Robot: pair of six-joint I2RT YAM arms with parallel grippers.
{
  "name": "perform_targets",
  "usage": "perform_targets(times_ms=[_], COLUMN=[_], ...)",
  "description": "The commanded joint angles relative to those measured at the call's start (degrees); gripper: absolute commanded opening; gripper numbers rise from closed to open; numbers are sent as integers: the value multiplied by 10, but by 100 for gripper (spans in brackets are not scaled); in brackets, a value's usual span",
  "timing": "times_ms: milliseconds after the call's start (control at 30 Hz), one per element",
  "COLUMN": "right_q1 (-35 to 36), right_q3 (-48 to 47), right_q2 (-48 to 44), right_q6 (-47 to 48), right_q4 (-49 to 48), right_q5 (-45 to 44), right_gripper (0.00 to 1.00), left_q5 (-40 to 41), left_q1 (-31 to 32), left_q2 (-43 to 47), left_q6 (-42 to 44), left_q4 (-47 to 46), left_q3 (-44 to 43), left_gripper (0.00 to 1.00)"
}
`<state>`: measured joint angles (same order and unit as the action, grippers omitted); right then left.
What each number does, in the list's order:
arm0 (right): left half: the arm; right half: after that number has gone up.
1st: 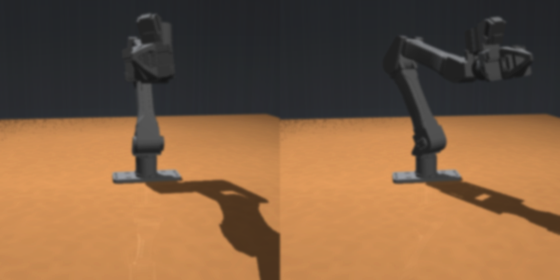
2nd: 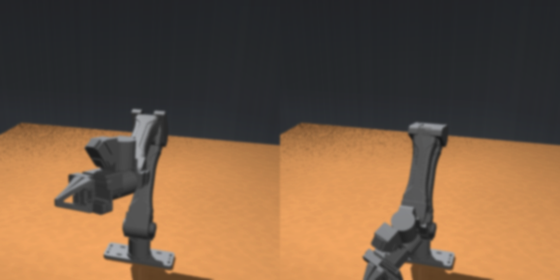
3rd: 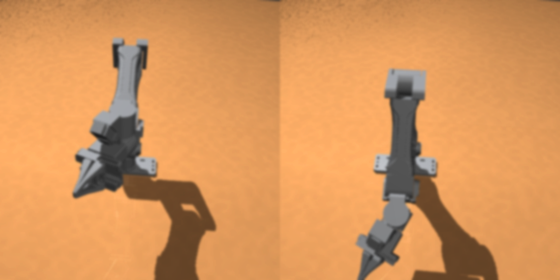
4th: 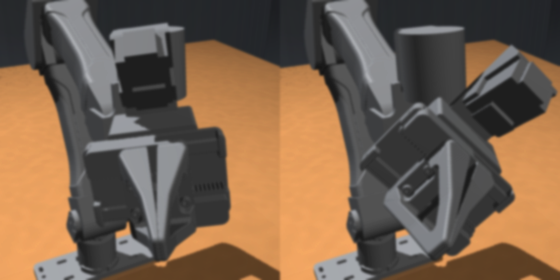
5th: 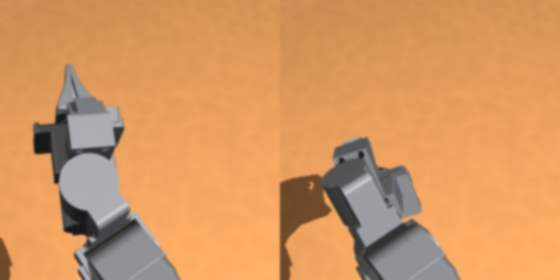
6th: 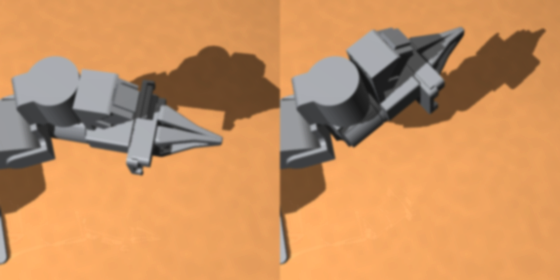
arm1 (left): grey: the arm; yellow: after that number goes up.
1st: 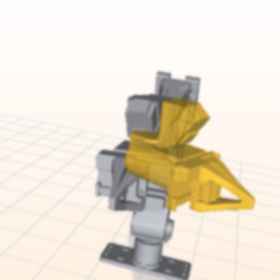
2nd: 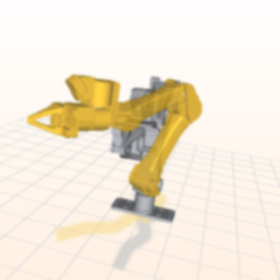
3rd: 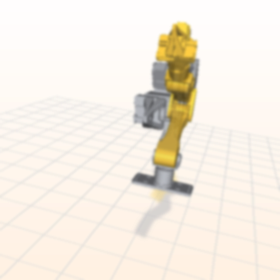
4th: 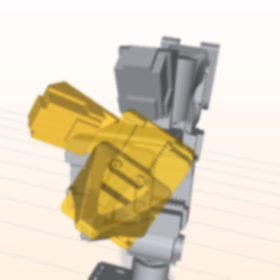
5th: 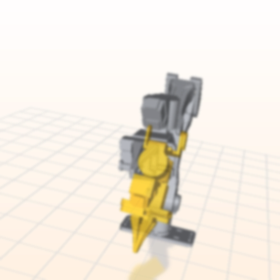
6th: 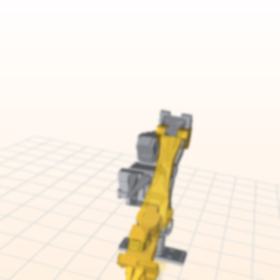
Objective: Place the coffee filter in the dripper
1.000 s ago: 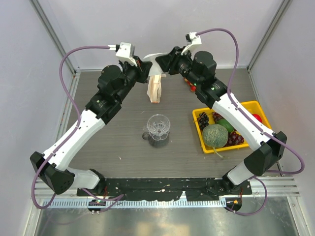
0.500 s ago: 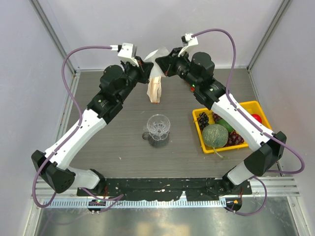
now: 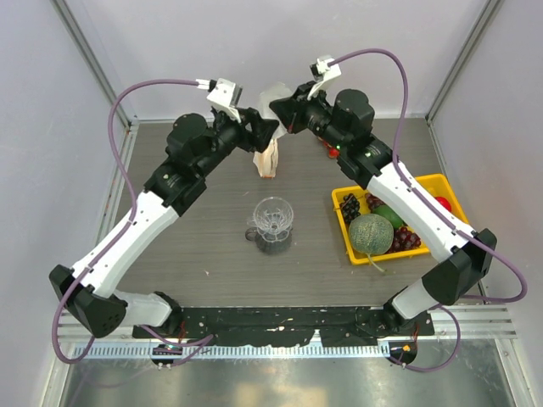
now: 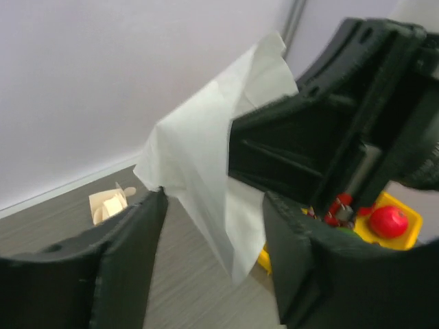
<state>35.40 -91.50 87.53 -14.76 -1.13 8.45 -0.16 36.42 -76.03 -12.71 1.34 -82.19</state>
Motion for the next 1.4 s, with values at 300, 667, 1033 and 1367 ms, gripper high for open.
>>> perform_targets(times_ms=[300, 667, 1033, 1367], right_q1=[-119, -123, -96, -96], right_q3=[7, -2, -22, -35], right_q2=[-29, -24, -32, -37], right_q6=[24, 39, 132, 170], right_q4=[-6, -19, 83, 124], right_q5=[355, 573, 586, 588], right_gripper=[5, 5, 5, 5], left_q5=[-512, -516, -512, -543], left_q1=[-198, -153, -87, -79], left_q2=[151, 55, 13, 23], left_q6=[143, 325, 283, 300], left_q4=[79, 274, 244, 247], left_q3=[55, -70, -106, -81], left_gripper=[99, 98, 75, 26])
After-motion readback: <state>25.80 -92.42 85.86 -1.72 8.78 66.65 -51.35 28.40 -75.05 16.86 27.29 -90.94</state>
